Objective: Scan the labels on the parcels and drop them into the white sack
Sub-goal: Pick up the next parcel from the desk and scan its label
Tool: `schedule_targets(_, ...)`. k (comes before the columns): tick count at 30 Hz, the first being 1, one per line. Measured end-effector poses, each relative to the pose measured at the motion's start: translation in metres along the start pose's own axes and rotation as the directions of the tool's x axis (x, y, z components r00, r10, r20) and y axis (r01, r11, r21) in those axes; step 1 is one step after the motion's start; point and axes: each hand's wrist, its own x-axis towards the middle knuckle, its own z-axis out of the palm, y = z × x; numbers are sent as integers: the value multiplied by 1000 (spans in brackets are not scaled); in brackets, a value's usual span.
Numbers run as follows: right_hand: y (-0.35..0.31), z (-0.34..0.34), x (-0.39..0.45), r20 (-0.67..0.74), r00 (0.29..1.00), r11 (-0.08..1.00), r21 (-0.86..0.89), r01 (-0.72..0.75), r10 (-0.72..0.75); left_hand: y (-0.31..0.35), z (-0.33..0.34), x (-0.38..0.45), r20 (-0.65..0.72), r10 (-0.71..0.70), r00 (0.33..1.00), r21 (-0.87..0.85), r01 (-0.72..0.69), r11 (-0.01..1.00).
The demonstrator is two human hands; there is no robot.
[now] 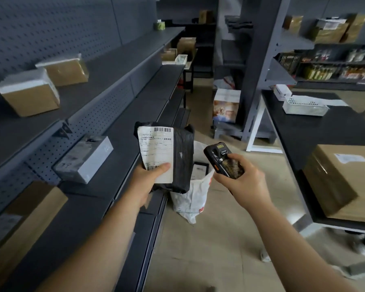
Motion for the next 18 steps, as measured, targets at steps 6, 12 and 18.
schedule_targets(6, 13, -3, 98, 57, 998, 999, 17, 35, -36, 23, 42, 79, -54, 26, 998, 22, -25, 999)
schedule_targets(12, 35, 12, 175, 107, 994, 1000, 14, 6, -7, 19, 69, 145, -77, -4, 997, 26, 6, 1000)
schedule_targets(18, 67, 43, 237, 124, 989, 996, -32, -79, 83, -6, 75, 228, -73, -96, 993, 109, 103, 989)
